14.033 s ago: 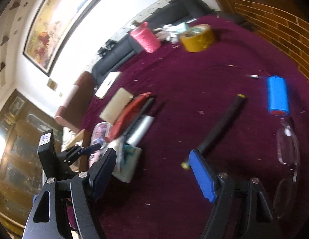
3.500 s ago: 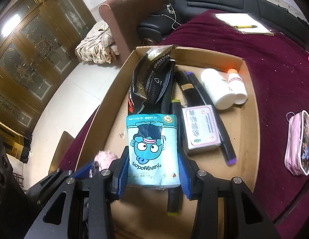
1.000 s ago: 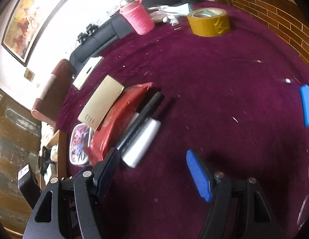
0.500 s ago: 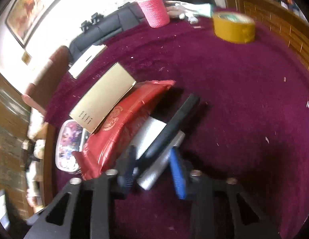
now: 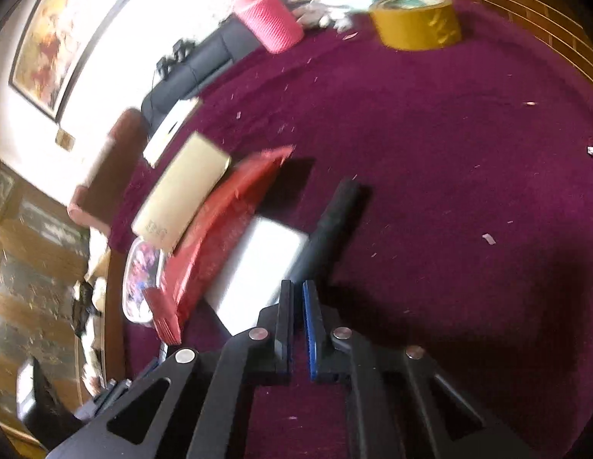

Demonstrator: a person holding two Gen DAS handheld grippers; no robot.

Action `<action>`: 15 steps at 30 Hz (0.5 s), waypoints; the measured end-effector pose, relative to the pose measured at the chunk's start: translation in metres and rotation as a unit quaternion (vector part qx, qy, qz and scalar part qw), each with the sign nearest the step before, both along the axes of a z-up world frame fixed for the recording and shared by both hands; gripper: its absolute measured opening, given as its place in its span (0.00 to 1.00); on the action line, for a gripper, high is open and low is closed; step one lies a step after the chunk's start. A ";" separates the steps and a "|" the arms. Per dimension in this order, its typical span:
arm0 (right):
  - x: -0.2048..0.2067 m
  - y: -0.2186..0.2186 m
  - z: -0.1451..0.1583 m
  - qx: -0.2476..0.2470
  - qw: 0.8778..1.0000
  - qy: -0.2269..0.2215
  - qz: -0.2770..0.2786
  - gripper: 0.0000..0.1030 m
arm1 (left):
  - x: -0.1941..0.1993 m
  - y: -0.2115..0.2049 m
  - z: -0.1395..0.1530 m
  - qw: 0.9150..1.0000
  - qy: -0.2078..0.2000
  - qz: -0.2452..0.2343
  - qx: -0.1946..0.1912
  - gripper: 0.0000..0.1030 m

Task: Organize objects
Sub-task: 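Grasp a teal-tipped black marker with left tool while right tool grasps a black pen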

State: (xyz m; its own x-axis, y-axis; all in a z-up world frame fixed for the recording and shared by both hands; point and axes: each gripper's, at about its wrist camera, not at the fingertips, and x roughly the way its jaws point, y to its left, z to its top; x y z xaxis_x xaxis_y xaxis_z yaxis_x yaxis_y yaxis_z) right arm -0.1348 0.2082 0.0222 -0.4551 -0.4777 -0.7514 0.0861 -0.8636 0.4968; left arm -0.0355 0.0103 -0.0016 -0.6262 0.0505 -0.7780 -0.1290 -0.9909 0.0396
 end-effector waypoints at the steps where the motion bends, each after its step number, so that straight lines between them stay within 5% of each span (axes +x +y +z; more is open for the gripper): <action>1: 0.001 -0.004 0.001 0.021 1.000 0.002 0.000 0.23 | 0.000 0.001 0.000 1.000 0.000 0.000 -0.002 0.14; 2: 0.002 -0.006 0.001 0.035 0.999 0.002 -0.004 0.33 | 0.000 0.001 0.000 1.000 0.001 0.000 -0.003 0.14; 8: -0.003 -0.022 0.003 0.072 0.997 0.017 -0.012 0.33 | 0.000 -0.001 0.000 1.000 0.001 0.000 0.000 0.14; 10: -0.001 -0.031 0.009 0.110 0.994 0.028 -0.003 0.29 | 0.001 -0.001 0.000 1.000 0.001 0.000 0.000 0.14; 15: 0.004 -0.011 0.010 0.115 0.993 0.015 0.006 0.18 | 0.000 -0.002 0.000 1.000 0.000 0.001 0.007 0.14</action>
State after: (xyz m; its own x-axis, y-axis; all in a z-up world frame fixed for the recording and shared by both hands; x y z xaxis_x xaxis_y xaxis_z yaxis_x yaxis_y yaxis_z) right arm -0.1309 0.1974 0.0326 -0.4748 -0.2995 -0.8276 0.1082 -0.9530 0.2829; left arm -0.0355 0.0080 -0.0014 -0.6261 0.0606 -0.7774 -0.1277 -0.9915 0.0256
